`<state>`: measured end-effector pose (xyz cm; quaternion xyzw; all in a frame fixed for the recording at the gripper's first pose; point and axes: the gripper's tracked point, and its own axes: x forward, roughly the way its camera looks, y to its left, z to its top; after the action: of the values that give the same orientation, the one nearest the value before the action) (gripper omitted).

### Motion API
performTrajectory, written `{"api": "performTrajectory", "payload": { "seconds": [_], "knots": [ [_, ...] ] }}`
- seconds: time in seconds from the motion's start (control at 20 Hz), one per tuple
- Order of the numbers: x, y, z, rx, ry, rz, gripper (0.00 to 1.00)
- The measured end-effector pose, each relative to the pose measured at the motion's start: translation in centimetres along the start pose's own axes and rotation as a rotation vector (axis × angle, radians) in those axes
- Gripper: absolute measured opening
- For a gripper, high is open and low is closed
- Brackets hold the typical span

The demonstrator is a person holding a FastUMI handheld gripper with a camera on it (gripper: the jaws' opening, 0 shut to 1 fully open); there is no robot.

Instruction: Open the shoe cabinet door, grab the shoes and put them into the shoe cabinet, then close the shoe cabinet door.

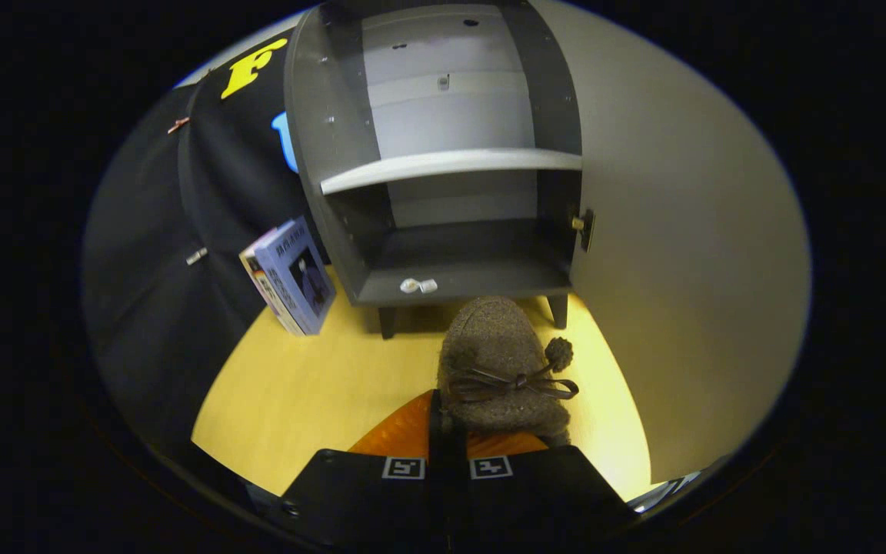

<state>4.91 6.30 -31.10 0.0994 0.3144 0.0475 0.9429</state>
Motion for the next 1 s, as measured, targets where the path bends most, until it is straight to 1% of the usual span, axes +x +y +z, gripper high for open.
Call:
{"api": "performTrajectory", "payload": {
  "seconds": [0.25,0.35,0.55,0.65,1.0],
  "knots": [
    [-2.1,1.4,8.3,-0.002,-0.025,0.027,0.07],
    [-2.0,2.0,12.1,-0.015,-0.054,0.038,0.07],
    [0.7,2.1,17.8,-0.086,-0.091,0.011,0.06],
    [2.2,1.7,20.2,-0.101,-0.092,-0.013,0.06],
    [9.5,1.8,25.7,-0.118,-0.064,-0.062,0.06]
  ]
}}
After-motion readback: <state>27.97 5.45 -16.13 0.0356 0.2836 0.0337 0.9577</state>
